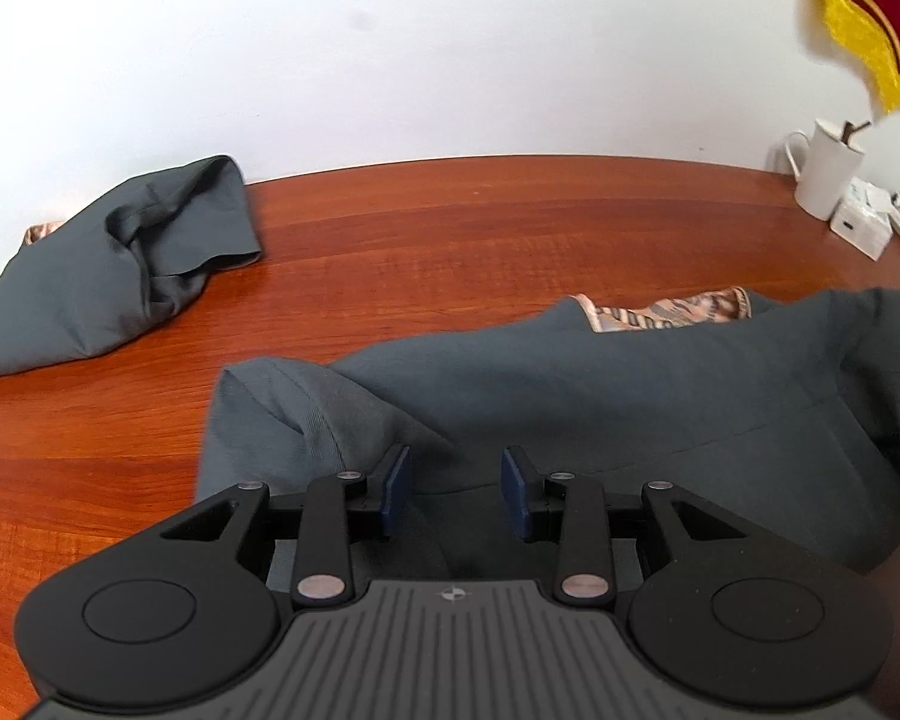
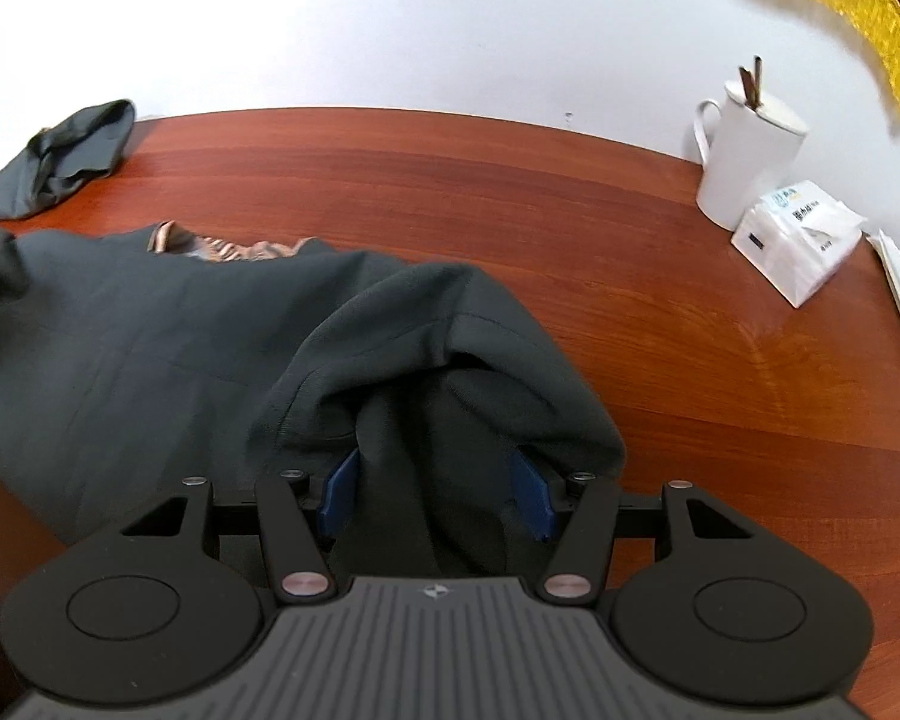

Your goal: Fold clothes

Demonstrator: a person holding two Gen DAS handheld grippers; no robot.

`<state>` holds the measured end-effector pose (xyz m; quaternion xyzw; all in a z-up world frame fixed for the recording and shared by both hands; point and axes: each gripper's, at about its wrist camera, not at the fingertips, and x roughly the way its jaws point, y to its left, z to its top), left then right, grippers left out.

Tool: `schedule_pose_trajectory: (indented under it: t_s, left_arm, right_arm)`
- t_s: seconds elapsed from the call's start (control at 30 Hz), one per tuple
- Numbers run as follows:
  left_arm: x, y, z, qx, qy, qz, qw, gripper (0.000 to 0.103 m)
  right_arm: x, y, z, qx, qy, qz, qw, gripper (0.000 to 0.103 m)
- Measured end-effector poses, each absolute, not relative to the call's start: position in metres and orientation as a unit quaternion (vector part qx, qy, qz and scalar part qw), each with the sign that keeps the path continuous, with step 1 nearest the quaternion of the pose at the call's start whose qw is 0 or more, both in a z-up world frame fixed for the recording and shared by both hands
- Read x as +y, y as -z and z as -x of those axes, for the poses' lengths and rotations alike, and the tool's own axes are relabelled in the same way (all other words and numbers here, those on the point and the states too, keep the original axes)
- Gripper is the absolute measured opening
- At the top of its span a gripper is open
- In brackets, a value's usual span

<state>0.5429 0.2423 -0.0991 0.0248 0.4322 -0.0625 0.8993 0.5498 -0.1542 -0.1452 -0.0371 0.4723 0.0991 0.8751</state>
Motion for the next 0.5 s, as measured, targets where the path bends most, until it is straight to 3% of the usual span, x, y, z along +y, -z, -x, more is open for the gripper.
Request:
schedule_pose_trajectory:
  t_s: [0.5]
  left_arm:
    - [0.257,0.131,-0.566,0.463,0.034,-0.029,0.885,0.037]
  right_arm:
    - [-0.181,0.179,-0.582,0.502,-0.076,0.009,0.862,0.067]
